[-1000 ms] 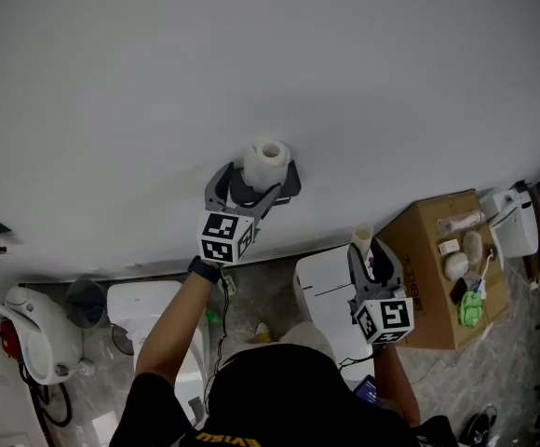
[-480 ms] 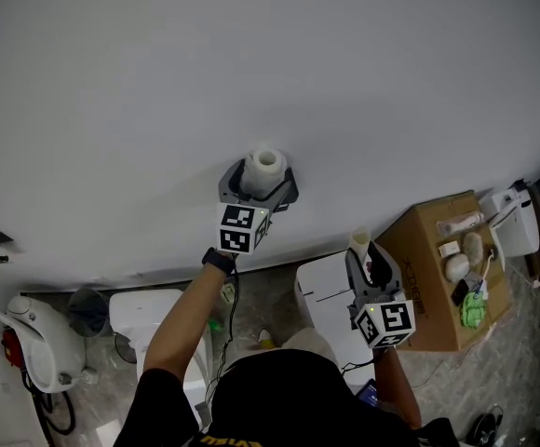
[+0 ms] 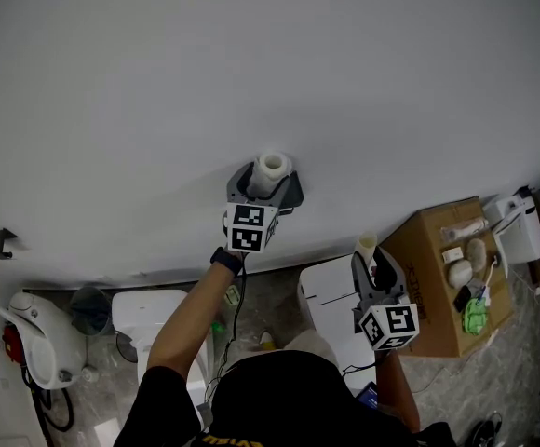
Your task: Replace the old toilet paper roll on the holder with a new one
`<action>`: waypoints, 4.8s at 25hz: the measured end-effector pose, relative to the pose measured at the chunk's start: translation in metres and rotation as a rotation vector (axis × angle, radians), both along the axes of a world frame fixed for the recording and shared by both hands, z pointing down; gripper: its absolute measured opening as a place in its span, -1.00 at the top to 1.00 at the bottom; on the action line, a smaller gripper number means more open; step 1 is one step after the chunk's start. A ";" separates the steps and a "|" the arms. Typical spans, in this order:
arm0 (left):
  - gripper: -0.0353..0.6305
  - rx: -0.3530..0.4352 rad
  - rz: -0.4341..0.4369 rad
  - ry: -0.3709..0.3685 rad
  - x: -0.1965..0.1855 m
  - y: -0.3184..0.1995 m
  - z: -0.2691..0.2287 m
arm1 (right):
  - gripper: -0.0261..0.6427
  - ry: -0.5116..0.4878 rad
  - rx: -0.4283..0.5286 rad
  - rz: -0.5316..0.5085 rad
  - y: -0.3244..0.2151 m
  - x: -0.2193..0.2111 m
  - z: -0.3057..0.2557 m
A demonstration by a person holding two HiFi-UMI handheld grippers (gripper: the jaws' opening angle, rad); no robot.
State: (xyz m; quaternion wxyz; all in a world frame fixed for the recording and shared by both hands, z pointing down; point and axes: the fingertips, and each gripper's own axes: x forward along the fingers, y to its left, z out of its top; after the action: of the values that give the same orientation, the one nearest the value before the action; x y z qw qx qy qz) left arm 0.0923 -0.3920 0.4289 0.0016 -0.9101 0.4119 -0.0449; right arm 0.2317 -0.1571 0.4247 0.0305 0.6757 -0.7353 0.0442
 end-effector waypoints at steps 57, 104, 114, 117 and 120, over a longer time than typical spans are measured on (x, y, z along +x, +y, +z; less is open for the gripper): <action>0.17 0.239 0.231 -0.521 0.157 0.112 0.056 | 0.41 0.040 -0.038 0.089 0.031 0.054 0.004; 0.20 0.445 0.073 -1.091 0.084 0.073 0.153 | 0.41 0.081 -0.056 0.042 0.016 0.036 0.020; 0.20 0.428 0.026 -1.129 0.054 0.064 0.158 | 0.41 0.092 -0.060 0.018 0.012 0.031 0.025; 0.20 0.418 0.020 -1.124 0.049 0.063 0.158 | 0.41 0.096 -0.057 0.013 0.010 0.031 0.025; 0.21 0.412 0.017 -1.103 0.040 0.064 0.154 | 0.41 0.098 -0.053 0.010 0.008 0.024 0.024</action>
State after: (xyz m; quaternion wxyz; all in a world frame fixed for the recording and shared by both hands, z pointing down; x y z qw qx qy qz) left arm 0.1322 -0.3283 0.5830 0.3930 -0.7364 0.3431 -0.4308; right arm 0.2554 -0.1489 0.4487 0.0844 0.6795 -0.7281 0.0308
